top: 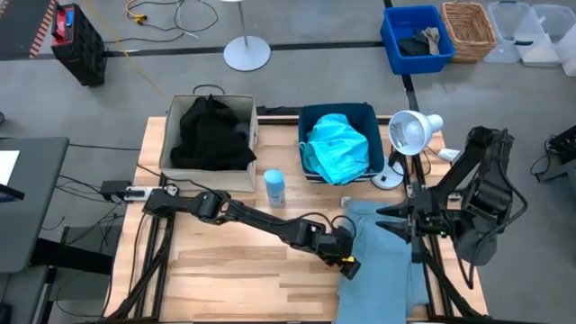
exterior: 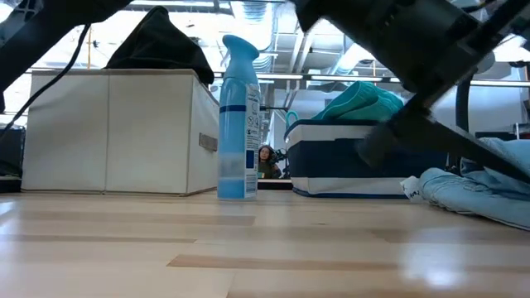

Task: Sort clothes
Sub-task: Put the blue pants into the blue laundry bin

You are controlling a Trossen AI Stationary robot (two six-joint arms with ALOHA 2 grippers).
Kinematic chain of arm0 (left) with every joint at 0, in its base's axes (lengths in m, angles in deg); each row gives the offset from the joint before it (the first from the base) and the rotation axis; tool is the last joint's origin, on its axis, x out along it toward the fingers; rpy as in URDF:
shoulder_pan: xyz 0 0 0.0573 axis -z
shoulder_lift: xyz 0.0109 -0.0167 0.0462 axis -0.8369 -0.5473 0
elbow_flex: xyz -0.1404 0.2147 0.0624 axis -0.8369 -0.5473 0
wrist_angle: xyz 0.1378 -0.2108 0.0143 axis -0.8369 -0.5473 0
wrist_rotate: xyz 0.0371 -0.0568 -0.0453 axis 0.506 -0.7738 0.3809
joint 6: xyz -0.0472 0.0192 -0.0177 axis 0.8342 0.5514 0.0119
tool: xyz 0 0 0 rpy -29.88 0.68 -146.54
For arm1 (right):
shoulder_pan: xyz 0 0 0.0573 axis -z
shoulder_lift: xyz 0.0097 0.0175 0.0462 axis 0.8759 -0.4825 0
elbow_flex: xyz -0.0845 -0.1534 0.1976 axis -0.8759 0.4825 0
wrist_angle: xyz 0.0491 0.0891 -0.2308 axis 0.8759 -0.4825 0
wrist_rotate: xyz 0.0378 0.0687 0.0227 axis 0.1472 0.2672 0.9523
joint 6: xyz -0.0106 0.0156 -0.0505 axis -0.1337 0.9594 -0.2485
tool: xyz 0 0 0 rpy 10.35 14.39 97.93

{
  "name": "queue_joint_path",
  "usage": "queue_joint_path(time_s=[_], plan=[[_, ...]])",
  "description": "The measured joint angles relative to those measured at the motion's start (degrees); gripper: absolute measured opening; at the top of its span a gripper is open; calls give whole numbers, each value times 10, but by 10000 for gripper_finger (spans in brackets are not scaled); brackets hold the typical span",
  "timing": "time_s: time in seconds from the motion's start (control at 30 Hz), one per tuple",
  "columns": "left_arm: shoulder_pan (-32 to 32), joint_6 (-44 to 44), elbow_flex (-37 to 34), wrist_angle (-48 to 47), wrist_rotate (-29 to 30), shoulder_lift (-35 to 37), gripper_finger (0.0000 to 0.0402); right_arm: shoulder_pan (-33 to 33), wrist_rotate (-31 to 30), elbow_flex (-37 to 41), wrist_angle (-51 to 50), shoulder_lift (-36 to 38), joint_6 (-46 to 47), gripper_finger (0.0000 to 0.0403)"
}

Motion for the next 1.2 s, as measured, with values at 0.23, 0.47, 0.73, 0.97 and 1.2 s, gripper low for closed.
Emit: queue_joint_path(time_s=[0.23,0.47,0.73,0.97,1.2], plan=[[17,40,0,-33,41,9,257,-13,0,0,-2,-1,-1,159],[15,84,-5,16,12,-29,257,-12,0,0,-4,-1,-1,159],[11,101,-3,84,25,-55,257,-12,-1,0,3,-4,0,159],[10,127,-3,165,18,-87,253,-1,-2,0,10,-4,-8,159],[7,114,-4,182,26,-90,170,17,-2,0,10,-4,-10,159]])
